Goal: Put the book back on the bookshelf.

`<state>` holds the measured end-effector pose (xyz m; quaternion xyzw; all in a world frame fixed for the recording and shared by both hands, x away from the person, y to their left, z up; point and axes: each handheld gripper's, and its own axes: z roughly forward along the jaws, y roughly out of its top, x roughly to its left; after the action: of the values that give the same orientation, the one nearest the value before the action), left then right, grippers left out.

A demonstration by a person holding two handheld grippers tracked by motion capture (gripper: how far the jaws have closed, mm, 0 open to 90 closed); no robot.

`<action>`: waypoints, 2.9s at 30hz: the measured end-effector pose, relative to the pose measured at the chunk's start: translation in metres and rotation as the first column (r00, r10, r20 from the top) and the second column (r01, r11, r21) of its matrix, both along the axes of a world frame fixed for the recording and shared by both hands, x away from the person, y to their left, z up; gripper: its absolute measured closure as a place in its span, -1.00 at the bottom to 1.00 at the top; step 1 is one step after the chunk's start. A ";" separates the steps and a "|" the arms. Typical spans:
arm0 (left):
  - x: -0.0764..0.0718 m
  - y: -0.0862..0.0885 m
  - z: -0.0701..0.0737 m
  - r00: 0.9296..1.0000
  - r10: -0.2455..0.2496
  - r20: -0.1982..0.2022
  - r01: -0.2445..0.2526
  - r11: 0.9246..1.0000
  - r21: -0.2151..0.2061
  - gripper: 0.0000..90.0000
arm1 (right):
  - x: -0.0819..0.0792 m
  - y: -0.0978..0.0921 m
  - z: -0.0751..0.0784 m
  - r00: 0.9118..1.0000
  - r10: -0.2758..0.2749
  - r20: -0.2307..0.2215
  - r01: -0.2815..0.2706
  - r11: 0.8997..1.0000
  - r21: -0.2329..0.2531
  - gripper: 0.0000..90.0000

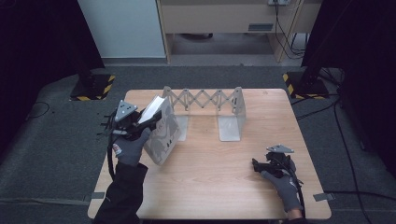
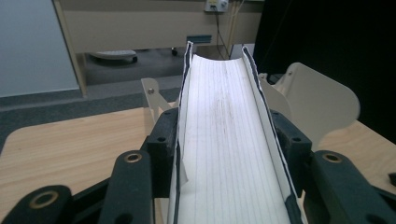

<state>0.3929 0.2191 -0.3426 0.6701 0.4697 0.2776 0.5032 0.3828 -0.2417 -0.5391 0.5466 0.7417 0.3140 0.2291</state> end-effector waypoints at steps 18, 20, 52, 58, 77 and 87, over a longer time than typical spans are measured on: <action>0.077 -0.034 -0.002 0.994 0.108 -0.024 -0.107 0.994 0.036 0.14 | 0.001 0.000 0.000 1.000 0.005 0.001 -0.005 1.000 -0.002 -0.86; 0.083 -0.038 -0.003 0.993 0.117 -0.031 -0.116 0.992 0.043 0.14 | 0.001 0.000 0.000 1.000 0.005 0.001 -0.005 1.000 -0.002 -0.86; 0.122 -0.081 -0.045 0.984 0.176 -0.024 -0.172 0.979 0.113 0.12 | 0.001 0.000 0.000 1.000 0.005 0.001 -0.005 1.000 -0.002 -0.86; 0.112 -0.075 -0.046 0.991 0.129 -0.016 -0.128 0.990 0.053 -0.12 | 0.000 0.000 0.000 1.000 0.004 0.001 -0.004 1.000 -0.002 -0.86; 0.048 -0.042 -0.075 1.000 -0.020 0.015 0.020 1.000 -0.019 -0.18 | 0.000 0.001 0.000 1.000 0.004 0.001 -0.004 1.000 -0.001 -0.86; 0.047 -0.049 -0.078 1.000 -0.003 0.019 0.004 0.998 -0.059 -0.04 | 0.000 0.001 0.000 1.000 0.004 0.000 -0.004 1.000 0.001 -0.86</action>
<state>0.4394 0.1704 -0.4209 0.6530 0.4716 0.2690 0.5280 0.3825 -0.2404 -0.5391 0.5451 0.7428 0.3147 0.2281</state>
